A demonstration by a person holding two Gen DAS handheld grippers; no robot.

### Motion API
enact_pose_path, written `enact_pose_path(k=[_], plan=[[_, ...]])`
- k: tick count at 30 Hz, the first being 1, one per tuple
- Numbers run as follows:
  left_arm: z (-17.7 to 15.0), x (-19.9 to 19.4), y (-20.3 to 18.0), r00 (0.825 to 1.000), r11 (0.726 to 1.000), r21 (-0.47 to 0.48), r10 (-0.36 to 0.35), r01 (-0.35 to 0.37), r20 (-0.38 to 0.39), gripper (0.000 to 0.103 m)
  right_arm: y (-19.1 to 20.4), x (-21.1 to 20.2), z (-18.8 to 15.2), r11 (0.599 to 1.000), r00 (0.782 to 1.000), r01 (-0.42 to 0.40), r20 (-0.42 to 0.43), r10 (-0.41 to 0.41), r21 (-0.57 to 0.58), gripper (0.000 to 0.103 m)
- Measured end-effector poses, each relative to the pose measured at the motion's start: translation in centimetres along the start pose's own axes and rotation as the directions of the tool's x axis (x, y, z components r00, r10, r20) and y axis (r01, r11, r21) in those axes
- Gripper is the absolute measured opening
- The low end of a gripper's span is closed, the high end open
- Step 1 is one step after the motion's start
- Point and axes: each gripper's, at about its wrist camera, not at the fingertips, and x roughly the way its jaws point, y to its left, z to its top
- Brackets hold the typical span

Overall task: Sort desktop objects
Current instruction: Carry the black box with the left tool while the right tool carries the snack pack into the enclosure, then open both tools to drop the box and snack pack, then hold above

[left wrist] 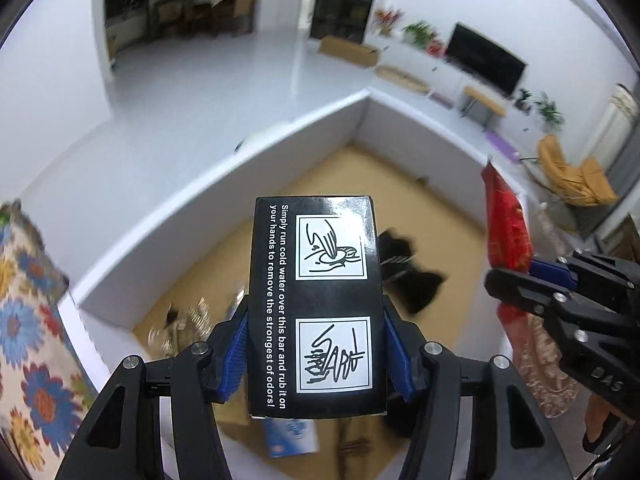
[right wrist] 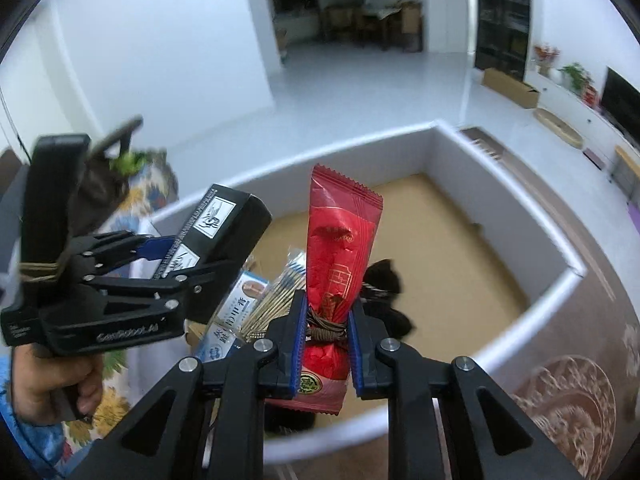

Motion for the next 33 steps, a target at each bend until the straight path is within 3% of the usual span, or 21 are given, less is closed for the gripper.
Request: enact_pose_path(k=[6,7,8,9,10,11,12,17,21,33], plan=[[-2.0,4.1,1.4,0.994,1.0,-0.017,0.022,-0.024,-0.106,0.059,0.3,6.5,-1.4,1.0,0.99,0.001,-0.139,-0.001,0.002,0.021],[-2.2,4.5,1.6,0.992,0.999,-0.024,0.03,-0.033,-0.121,0.06,0.0,7.2,-1.6,1.0,0.987,-0.003,-0.159,0.006,0.019,0.03],[-2.4,4.7,1.7,0.991,0.999,-0.031,0.04,-0.044,-0.127,0.063,-0.2,7.6,-1.8,0.999,0.986,0.0,-0.168,0.007,0.038,0.054],[-2.4,4.7,1.7,0.991,0.998,-0.035,0.042,-0.047,-0.123,0.066,-0.3,7.7,-2.0,0.999,0.987,0.004,-0.16,0.004,0.044,0.067],[-2.4,4.4,1.9,0.993,0.998,-0.044,0.047,-0.052,-0.111,0.077,-0.8,7.8,-1.7,0.999,0.99,0.007,-0.143,0.0,0.046,0.08],[-2.4,3.9,2.0,0.994,0.996,-0.055,0.058,-0.063,-0.09,0.087,-0.9,7.3,-1.7,0.999,0.993,0.01,-0.115,-0.005,0.043,0.08],[-2.5,3.4,2.0,0.995,0.996,-0.063,0.065,-0.07,-0.074,0.088,-0.7,7.0,-1.6,0.999,0.994,0.013,-0.105,-0.009,0.04,0.08],[-1.8,0.2,1.7,0.994,0.989,-0.117,0.097,-0.092,0.04,0.089,-0.7,2.9,-1.6,0.996,0.995,0.087,-0.055,-0.088,-0.025,0.092],[-1.7,-1.6,0.2,0.988,0.989,-0.115,0.106,-0.094,0.11,0.089,-1.0,0.7,-1.9,0.99,0.991,0.126,-0.031,-0.128,-0.058,0.093],[-1.9,-6.4,-1.6,0.944,0.976,-0.108,0.212,-0.191,0.252,0.094,-2.2,-1.3,-2.9,0.982,0.984,0.177,-0.013,-0.179,-0.063,0.095]])
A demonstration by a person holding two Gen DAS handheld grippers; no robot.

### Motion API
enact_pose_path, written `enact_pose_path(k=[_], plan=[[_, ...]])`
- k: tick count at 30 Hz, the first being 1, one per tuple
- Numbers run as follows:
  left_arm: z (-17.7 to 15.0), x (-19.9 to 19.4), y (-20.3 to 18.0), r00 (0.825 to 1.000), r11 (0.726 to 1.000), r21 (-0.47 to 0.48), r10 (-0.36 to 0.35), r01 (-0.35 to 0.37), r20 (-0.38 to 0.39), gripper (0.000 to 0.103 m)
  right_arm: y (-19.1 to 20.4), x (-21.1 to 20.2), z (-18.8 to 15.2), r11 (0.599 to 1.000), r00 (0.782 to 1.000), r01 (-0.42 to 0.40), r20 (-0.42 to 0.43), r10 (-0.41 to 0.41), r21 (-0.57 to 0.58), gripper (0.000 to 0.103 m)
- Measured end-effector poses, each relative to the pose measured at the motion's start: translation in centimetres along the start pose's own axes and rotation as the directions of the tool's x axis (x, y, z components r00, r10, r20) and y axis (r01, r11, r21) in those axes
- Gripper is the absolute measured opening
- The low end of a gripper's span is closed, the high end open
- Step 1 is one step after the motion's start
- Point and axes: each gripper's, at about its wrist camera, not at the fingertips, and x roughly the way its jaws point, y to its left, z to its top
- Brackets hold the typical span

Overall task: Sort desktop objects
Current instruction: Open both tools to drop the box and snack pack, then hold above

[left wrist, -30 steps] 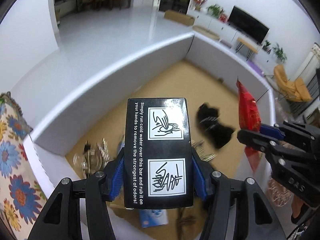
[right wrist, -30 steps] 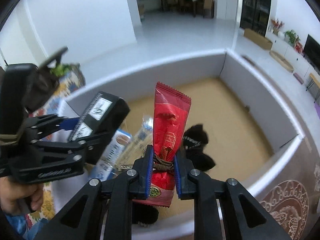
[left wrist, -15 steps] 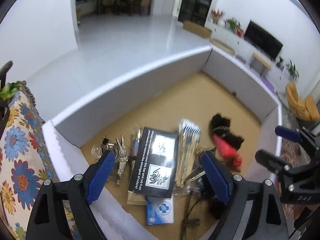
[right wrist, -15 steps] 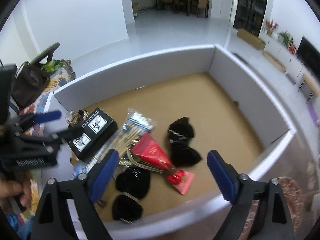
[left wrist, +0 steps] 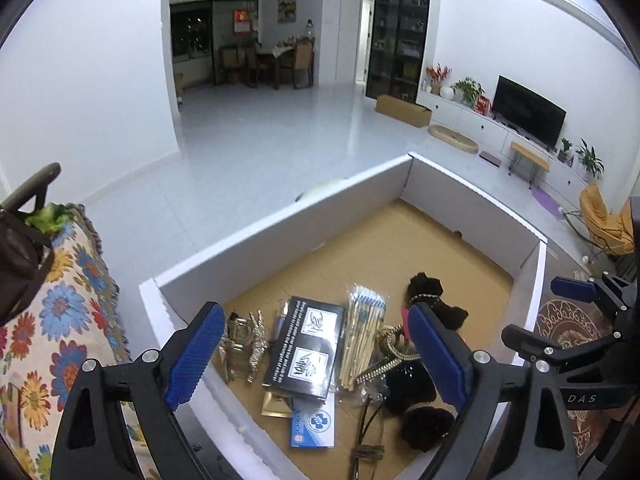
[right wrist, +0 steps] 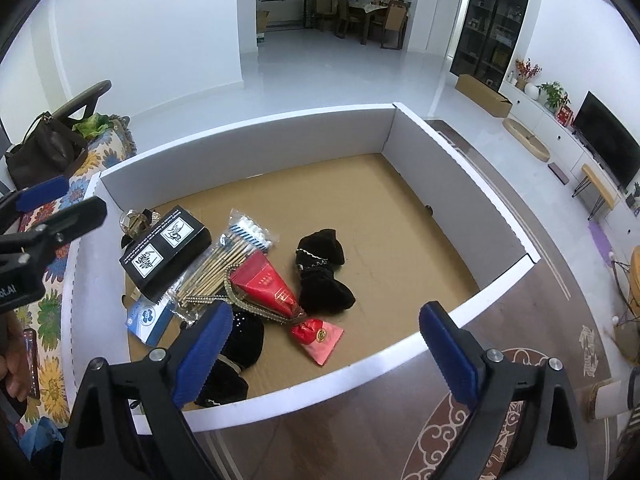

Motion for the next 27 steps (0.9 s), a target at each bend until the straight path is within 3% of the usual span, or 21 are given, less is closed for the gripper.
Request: enact_pose_path(k=[9,21,27], plan=[[0.2,-1.1,-0.1,0.997,0.998,-0.003,0.062,-0.062,0.036,0.099,0.0,0.3,-0.4,1.0,1.0,-0.003,-0.004,0.003,-0.003,0.095],[-0.4,-0.4,-1.0,0.996,0.996,-0.01,0.091,-0.091,-0.016,0.099,-0.4,0.8,-0.8,1.0,1.0,0.003,-0.016,-0.003,-0.011,0.095],[-0.5,-1.1,-2.0,0.997,0.997,-0.007,0.072,-0.072,-0.019,0.099,-0.7,1.0,-1.0,1.0,1.0,0.003,-0.02,-0.003,-0.012,0.095]])
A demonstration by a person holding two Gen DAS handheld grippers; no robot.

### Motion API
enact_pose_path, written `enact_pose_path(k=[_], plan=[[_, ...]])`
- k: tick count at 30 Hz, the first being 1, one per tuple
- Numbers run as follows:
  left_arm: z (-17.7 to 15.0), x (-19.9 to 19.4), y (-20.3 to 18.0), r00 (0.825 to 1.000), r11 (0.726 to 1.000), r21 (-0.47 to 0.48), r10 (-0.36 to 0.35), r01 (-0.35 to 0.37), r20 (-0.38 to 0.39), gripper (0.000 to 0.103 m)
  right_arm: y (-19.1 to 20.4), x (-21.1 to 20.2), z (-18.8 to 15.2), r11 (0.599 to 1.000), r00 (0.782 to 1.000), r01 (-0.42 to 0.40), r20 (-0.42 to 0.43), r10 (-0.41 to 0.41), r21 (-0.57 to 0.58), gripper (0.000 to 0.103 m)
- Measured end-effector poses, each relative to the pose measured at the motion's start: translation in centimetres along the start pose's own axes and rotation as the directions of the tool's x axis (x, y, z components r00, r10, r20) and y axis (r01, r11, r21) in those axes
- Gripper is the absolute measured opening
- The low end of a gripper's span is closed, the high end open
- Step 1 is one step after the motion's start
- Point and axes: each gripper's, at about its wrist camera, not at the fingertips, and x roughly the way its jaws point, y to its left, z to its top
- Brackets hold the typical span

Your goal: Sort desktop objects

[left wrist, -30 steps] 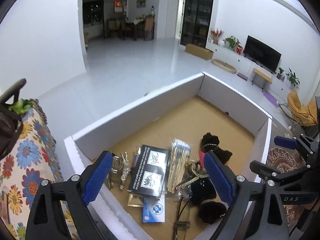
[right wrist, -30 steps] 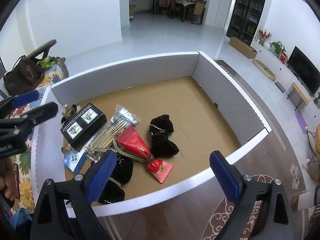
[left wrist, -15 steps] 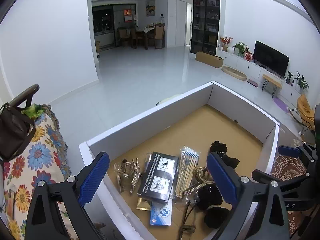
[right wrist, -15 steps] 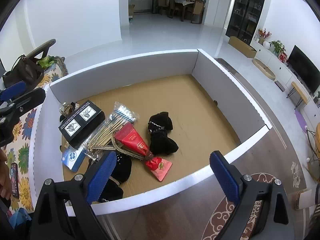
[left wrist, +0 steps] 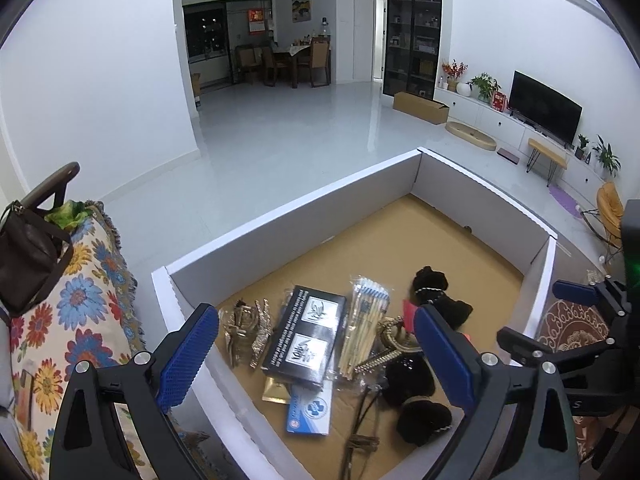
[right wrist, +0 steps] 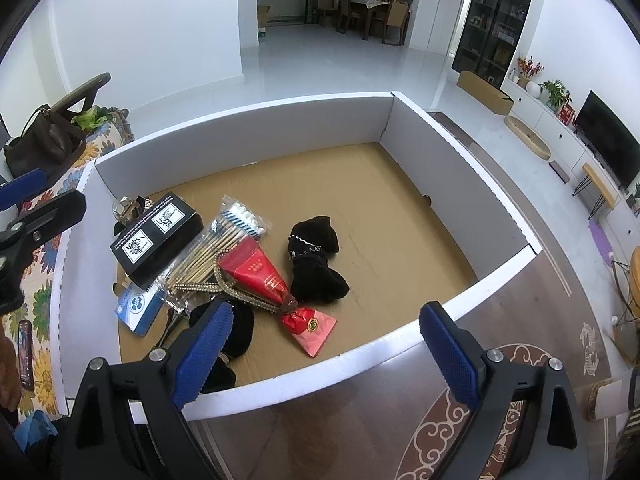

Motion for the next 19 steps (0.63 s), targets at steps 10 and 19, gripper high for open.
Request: enact_pose_path(k=[10,19], plan=[[-0.1,0.4,-0.1,0.998,0.998,-0.063,-0.029,0.026,-0.05,0.103,-0.5,0.8,-0.6,1.0,1.0,-0.004,-0.01,0.004,0.008,0.095],[-0.8,0.1,-0.8,1.0,0.998,-0.062,-0.011,0.012,0.009,0.103,-0.1,1.3,0.4,1.0,1.0,0.001,-0.001,-0.001,0.006,0.095]])
